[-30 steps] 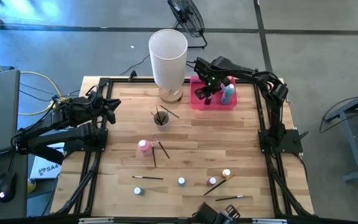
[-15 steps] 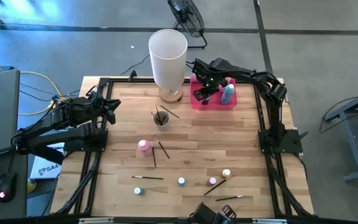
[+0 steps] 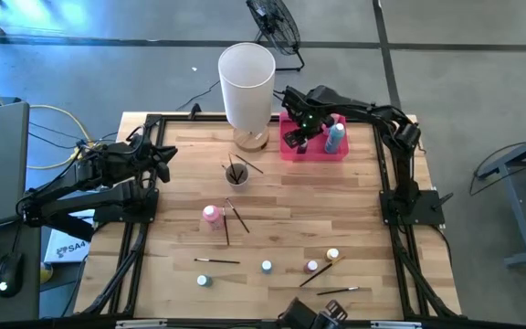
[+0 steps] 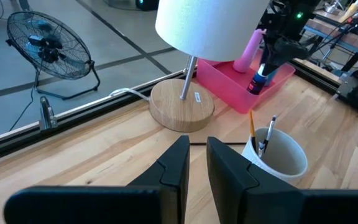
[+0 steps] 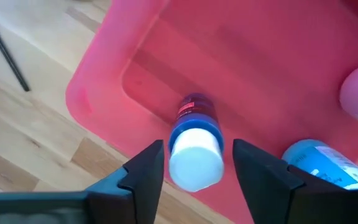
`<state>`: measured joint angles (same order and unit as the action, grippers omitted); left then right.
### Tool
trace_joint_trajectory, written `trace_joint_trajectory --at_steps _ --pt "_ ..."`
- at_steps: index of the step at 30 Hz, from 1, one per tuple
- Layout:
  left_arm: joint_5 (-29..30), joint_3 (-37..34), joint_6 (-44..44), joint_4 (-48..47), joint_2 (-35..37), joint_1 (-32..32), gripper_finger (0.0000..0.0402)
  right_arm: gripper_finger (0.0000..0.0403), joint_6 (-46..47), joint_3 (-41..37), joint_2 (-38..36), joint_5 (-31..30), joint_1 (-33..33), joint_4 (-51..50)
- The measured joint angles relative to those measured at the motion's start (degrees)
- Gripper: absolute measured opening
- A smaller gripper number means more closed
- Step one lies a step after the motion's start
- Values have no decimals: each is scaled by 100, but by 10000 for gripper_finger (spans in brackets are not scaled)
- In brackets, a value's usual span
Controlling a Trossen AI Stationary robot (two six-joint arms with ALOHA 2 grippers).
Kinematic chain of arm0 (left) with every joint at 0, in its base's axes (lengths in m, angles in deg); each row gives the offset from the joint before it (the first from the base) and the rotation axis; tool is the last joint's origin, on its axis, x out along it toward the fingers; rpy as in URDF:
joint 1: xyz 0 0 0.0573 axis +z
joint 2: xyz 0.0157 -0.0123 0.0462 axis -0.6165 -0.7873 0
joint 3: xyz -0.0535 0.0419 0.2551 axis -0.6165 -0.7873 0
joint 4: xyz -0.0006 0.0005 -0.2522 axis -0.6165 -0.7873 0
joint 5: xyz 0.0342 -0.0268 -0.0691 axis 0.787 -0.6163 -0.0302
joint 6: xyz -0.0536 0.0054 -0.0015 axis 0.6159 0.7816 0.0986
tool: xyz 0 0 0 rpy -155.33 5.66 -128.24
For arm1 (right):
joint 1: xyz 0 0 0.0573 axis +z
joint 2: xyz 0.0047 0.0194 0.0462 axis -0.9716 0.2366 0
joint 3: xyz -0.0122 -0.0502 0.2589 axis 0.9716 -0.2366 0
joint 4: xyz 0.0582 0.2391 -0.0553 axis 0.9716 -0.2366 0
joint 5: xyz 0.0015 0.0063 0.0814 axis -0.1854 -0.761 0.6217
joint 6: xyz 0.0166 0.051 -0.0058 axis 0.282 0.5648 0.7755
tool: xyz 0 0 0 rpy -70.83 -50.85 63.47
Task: Pick & Place Paint Supplies
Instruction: Put the small blue paint bottle into the pink bin, then put the golden paint brush into the white cup
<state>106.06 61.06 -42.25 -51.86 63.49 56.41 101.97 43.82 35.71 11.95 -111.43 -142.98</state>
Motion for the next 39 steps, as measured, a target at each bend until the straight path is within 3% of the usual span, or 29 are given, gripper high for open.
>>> trace_joint_trajectory --at_steps 25,39 --pt "0 0 -2 -5 -1 0 54 239 -336 0 -9 -241 -2 407" --pt "0 0 -2 -208 -2 2 54 239 -600 0 -11 -246 -6 822"
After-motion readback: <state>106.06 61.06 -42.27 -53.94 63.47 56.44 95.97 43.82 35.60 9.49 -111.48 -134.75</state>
